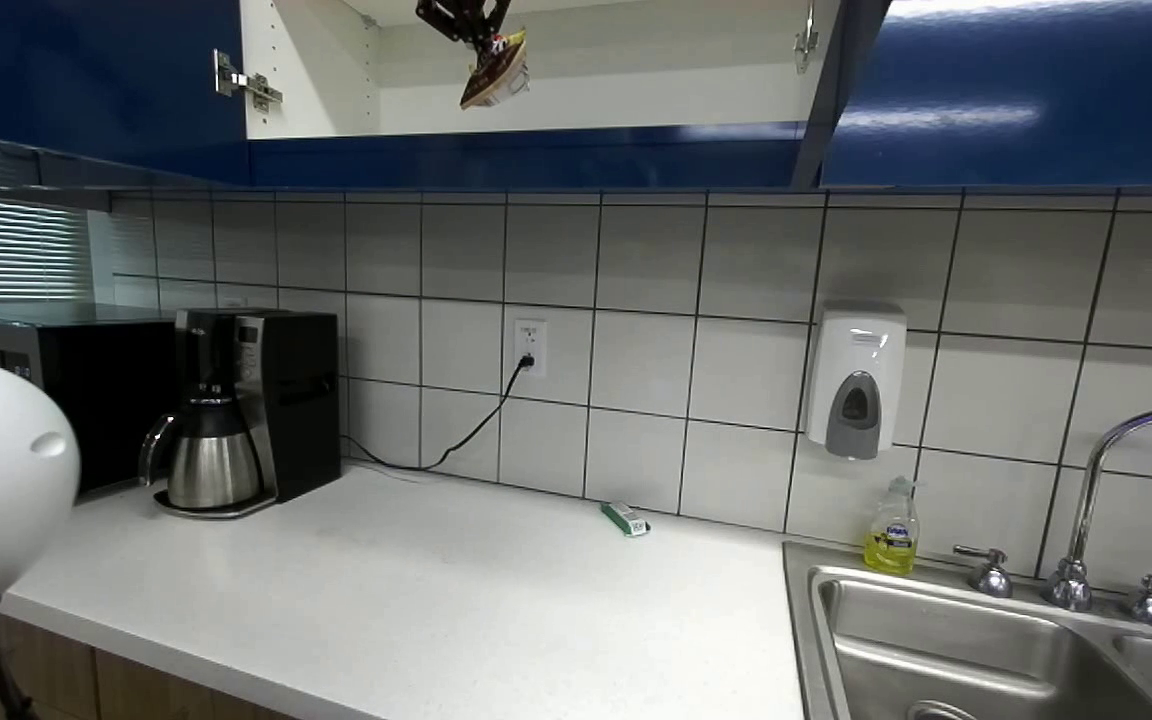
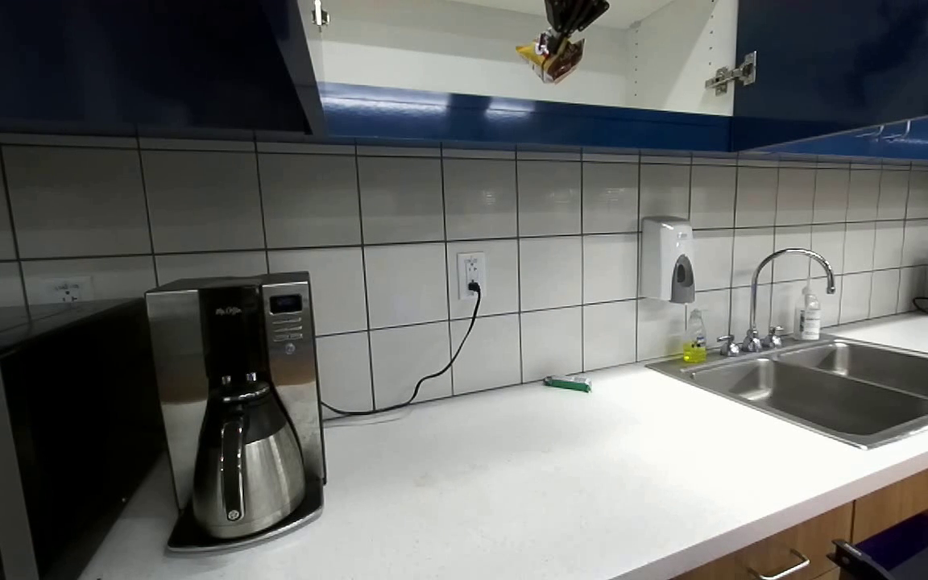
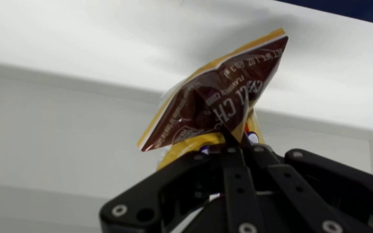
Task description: Pick up the snack from the countertop and put it in the open upper cabinet.
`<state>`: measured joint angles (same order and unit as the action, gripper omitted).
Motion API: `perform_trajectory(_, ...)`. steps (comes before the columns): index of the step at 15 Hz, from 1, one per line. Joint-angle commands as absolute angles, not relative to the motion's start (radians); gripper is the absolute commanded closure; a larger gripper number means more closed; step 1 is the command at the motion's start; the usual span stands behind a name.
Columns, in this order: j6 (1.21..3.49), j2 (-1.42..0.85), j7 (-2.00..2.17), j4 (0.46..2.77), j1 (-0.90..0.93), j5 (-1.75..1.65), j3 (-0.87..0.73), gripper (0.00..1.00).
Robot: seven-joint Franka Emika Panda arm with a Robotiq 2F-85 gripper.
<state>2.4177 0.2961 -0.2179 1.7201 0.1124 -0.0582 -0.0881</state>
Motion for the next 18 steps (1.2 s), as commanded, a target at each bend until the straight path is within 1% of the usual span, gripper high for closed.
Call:
perform_trajectory(1,2.356,0.193,-0.249,1.584,0.089,-0.027,-0.077,1.0)
perform_trajectory(9,2.296,0.072,-0.244,1.455,0.06,-0.015,-0.069,1.0)
perform_trajectory(18,2.252,0.008,-0.235,1.392,0.036,-0.012,-0.066,1.0)
